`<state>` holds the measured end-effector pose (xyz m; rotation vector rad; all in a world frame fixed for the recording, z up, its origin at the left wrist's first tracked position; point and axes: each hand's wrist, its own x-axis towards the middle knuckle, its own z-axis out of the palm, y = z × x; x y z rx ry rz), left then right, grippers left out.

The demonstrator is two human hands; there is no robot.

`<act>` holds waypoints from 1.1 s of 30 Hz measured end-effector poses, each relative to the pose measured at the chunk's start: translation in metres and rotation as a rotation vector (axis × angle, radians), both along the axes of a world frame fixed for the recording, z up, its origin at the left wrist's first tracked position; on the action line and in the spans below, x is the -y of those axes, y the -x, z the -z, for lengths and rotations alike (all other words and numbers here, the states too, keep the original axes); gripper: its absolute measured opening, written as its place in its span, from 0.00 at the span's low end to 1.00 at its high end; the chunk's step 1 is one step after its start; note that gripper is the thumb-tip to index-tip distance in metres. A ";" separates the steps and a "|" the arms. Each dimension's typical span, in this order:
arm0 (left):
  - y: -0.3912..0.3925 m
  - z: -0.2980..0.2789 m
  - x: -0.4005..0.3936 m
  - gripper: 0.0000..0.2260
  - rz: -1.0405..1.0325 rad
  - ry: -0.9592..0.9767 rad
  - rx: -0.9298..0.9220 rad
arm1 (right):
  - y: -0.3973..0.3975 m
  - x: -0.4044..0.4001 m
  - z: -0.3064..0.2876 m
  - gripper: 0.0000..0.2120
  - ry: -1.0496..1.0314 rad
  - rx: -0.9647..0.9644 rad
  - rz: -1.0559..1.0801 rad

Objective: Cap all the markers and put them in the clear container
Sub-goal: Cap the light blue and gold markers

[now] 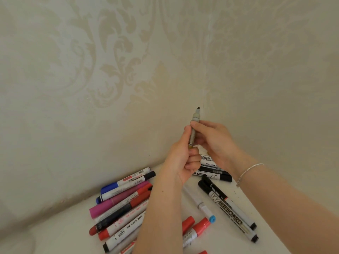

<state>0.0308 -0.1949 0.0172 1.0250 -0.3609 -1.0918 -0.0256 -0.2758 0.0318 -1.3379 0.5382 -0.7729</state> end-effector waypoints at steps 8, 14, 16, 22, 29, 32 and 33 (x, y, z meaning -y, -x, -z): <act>-0.001 0.001 0.003 0.18 -0.037 0.091 -0.175 | -0.012 0.000 0.007 0.09 0.021 -0.091 0.060; 0.005 0.005 0.009 0.19 -0.112 0.095 -0.226 | -0.017 0.004 0.016 0.10 -0.033 -0.134 0.048; 0.007 0.007 0.011 0.19 -0.127 0.083 -0.188 | -0.015 0.008 0.016 0.11 0.010 -0.166 0.002; -0.016 0.000 -0.005 0.19 -0.211 -0.127 0.369 | -0.007 0.038 0.033 0.14 0.281 -0.374 0.150; -0.027 -0.013 -0.031 0.08 -0.107 -0.082 0.646 | 0.003 0.070 0.061 0.13 0.894 -1.090 0.093; -0.029 -0.014 -0.032 0.07 -0.051 -0.132 0.771 | 0.001 0.070 0.062 0.11 0.988 -1.127 0.087; -0.030 -0.014 -0.032 0.06 -0.040 -0.141 0.794 | -0.001 0.069 0.062 0.09 1.004 -1.135 0.091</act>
